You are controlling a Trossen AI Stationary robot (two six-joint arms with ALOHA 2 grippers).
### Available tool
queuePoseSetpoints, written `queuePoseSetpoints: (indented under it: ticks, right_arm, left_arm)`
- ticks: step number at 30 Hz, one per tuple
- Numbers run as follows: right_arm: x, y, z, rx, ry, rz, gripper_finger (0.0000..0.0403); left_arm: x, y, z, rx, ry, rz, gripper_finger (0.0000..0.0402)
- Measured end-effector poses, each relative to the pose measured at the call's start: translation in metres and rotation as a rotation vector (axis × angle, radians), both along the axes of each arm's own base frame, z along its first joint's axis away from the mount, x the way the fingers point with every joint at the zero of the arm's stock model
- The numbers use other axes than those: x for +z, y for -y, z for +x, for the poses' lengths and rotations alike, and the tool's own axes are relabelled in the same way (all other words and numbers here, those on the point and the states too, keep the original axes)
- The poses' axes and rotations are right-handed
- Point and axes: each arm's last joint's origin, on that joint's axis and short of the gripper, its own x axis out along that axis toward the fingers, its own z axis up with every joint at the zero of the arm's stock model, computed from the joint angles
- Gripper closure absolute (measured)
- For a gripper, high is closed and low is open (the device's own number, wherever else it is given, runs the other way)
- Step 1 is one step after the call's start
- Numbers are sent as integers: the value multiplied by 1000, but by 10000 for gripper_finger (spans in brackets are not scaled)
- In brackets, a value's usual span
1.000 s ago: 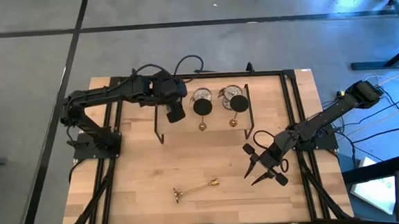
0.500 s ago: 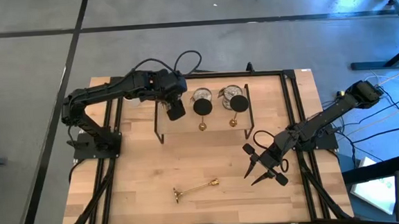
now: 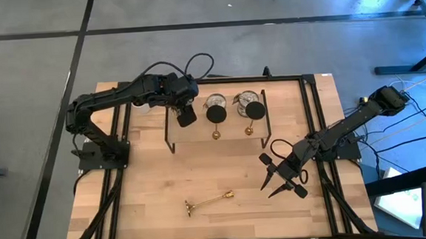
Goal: Pick & Place candle stick holders
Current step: Put the silver scented candle on the shelf
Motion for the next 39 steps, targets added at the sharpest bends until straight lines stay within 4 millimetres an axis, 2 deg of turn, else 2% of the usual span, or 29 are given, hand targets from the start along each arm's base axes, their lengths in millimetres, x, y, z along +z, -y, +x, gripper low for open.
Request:
queuePoseSetpoints:
  ticks: [9,13,23,39]
  right_arm:
    - [0,0,0,0,0,0,247]
    - [0,0,0,0,0,0,247]
    - [0,0,0,-1,-3,2,247]
    - [0,0,0,-1,-3,3,247]
  left_arm:
    - [-4,0,2,-13,-2,-50,156]
    - [-10,-2,8,-20,-20,-62,172]
    - [-18,-2,16,-43,-52,-61,246]
    - [-12,23,9,-121,-68,-114,383]
